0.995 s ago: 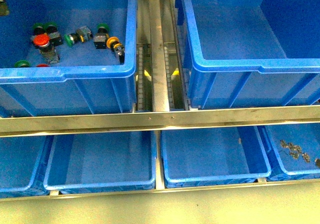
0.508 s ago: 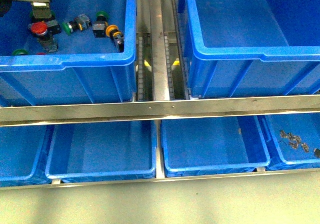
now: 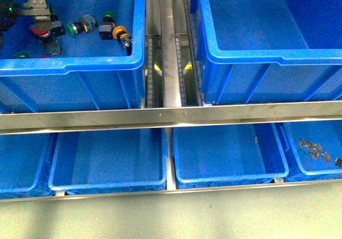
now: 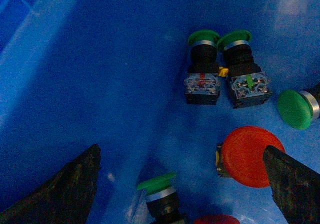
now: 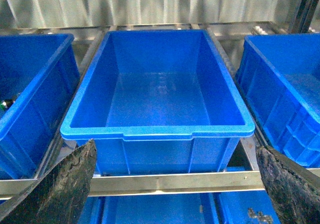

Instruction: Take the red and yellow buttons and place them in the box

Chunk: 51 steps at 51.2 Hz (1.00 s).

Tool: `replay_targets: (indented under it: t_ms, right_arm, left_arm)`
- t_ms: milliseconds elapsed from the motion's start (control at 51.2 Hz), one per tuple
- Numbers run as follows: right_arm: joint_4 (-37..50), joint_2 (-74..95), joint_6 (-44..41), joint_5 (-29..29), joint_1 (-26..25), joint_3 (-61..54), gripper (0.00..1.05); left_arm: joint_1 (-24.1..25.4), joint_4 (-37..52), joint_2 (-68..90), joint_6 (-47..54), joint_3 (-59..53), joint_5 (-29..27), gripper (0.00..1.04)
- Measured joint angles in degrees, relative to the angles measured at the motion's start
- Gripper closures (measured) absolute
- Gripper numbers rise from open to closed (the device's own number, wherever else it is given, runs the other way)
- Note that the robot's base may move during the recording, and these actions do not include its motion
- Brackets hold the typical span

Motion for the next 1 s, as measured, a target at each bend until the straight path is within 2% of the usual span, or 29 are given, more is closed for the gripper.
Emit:
replay_targets:
  t_ms: [351, 605, 995]
  right_arm:
    - [0.0, 0.0, 0.02, 0.02, 0.0, 0.0, 0.07]
    - [0.0, 0.0, 0.02, 0.02, 0.0, 0.0, 0.07]
    - [0.0, 0.0, 0.02, 0.0, 0.0, 0.0, 0.07]
  left_arm:
    - [-2.34, 1.31, 1.77, 0.24, 1.55, 2.62, 0.08]
    - [-3.41, -1.66, 3.28, -0.13, 7.28, -0.09, 0.08]
    - [-3.45, -4.15, 6.29, -0.48, 11.08, -1.2, 0.08]
